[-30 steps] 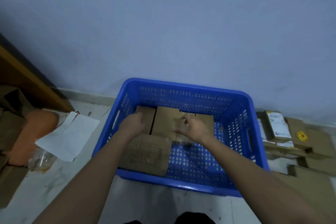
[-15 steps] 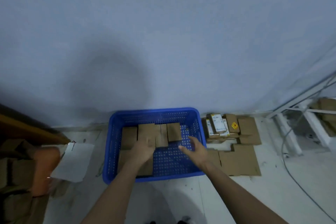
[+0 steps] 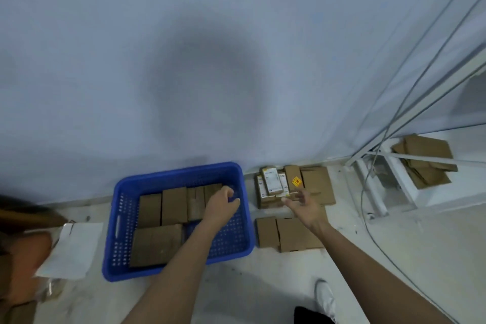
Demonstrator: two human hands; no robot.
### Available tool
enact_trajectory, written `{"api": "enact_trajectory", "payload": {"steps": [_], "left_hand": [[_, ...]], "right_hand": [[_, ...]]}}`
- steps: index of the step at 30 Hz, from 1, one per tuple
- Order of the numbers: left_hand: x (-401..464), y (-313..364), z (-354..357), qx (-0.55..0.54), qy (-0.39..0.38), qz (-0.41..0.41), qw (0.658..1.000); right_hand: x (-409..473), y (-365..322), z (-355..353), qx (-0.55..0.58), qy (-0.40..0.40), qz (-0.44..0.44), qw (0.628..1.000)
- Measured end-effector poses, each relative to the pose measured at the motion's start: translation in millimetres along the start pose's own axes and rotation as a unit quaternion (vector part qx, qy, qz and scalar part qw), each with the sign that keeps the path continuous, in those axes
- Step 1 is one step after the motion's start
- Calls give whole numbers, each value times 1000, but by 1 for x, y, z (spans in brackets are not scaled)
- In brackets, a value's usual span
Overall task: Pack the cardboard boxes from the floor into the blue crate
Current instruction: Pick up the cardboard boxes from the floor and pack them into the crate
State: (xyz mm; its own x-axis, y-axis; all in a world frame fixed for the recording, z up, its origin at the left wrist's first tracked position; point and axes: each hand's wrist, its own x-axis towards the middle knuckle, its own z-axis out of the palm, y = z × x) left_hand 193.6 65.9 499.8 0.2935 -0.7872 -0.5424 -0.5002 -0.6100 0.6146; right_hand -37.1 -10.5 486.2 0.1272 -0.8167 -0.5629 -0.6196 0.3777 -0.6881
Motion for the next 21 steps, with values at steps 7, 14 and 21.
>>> {"api": "enact_trajectory", "payload": {"steps": [7, 14, 21], "left_hand": [[10, 84, 127, -41, 0, -92, 995], [33, 100, 194, -78, -8, -151, 985], [84, 60, 267, -104, -39, -201, 973]], "right_hand": [[55, 64, -121, -32, -27, 3, 999], [91, 119, -146, -48, -66, 51, 995], [147, 191, -94, -69, -94, 82, 990]]}}
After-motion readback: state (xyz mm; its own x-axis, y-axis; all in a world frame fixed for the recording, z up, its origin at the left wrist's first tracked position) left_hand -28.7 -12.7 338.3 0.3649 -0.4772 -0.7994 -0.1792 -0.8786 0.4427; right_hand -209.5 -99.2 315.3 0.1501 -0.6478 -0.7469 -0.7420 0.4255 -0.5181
